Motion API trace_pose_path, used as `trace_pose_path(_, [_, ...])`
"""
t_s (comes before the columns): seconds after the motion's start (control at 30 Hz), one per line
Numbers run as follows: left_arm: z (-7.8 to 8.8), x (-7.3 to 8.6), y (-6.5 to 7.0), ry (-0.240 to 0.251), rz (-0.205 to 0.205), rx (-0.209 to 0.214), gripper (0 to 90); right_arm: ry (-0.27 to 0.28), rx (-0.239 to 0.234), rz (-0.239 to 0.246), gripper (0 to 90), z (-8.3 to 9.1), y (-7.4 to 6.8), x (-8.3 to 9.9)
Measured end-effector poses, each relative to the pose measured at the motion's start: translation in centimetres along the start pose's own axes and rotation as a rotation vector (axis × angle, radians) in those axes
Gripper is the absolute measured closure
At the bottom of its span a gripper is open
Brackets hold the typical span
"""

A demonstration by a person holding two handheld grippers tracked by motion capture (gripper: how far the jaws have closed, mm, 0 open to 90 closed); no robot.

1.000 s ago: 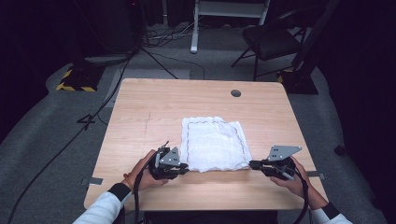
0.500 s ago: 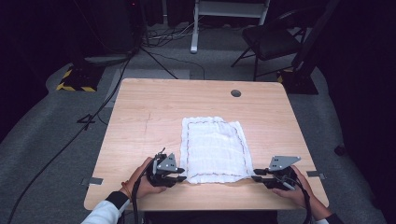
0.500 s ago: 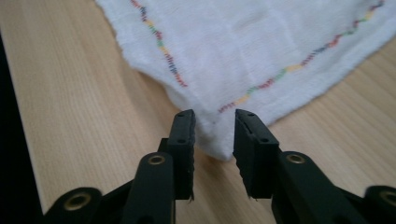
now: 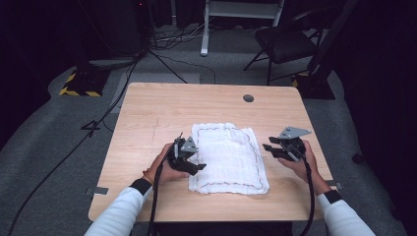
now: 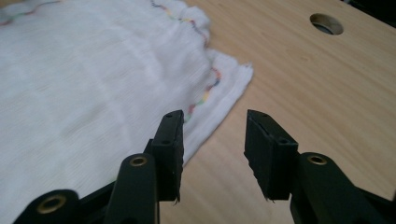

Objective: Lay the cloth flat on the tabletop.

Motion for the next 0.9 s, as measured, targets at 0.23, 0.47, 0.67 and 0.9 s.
trace_pose_path(0.23, [-2.1, 0.2, -0.6, -0.059, -0.008, 0.047, 30.8, -0.023, 0.015, -0.073, 58.3, -4.5, 1.2, -1.8])
trace_pose_path(0.47, [-2.3, 0.9, -0.1, -0.067, -0.023, 0.063, 31.0, -0.073, 0.06, -0.078, 58.7, -8.1, 1.0, -2.5])
trace_pose_path(0.67, [-2.2, 1.1, 0.1, -0.052, -0.026, 0.053, 30.7, -0.101, 0.081, -0.089, 58.6, -9.1, 1.3, -2.2])
trace_pose_path(0.9, [-2.1, 1.3, 0.3, -0.049, -0.016, 0.044, 30.7, -0.123, 0.129, -0.101, 58.4, -9.5, 2.4, -1.3])
Point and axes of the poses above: each handheld gripper's, and its own axes: z roughly backward along the jaws, x roughly out of its underside, y roughly to its right, the point moved 4 cm from there along -z, roughly forward along the jaws, and after that the axes turned 8 degrees about x, right-handed, at the moved point
